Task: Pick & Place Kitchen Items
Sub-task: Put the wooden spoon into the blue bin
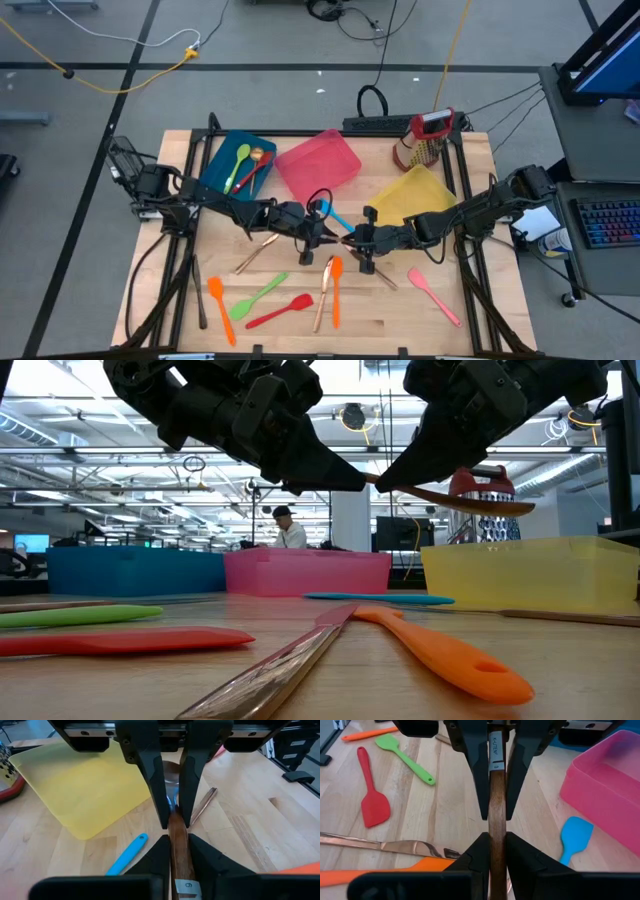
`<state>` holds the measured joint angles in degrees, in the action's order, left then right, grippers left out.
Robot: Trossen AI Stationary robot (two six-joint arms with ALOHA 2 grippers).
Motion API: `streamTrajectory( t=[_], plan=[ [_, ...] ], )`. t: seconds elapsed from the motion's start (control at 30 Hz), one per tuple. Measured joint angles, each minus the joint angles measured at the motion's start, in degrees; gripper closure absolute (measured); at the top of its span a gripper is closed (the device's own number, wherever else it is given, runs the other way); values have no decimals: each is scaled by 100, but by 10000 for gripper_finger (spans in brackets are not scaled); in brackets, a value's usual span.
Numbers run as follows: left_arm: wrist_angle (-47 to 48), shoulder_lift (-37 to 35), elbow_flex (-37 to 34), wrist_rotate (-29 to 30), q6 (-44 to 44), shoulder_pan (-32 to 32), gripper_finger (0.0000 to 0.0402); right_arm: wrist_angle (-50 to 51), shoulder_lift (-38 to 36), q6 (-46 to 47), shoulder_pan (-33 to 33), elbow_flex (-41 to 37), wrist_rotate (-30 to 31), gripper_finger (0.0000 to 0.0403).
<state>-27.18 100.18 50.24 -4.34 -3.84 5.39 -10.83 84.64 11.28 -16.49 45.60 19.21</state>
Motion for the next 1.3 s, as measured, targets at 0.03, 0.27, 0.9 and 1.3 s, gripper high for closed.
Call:
streamTrajectory(
  t=[0.03, 0.27, 0.9, 1.3],
  plan=[
    [0, 0, -2, 6, 2, 0, 357, 0, 0, -1, 0, 0, 1, 363],
    [-2, 0, -2, 6, 39, 0, 357, -2, 0, -2, 0, 0, -1, 362],
    [40, 0, -2, 300, 364, 2, 357, -140, -150, -808, 4, 4, 510, 225],
    [998, -790, -2, 1568, 567, 7, 357, 498, -1452, -754, -7, 4, 482, 235]
  ],
)
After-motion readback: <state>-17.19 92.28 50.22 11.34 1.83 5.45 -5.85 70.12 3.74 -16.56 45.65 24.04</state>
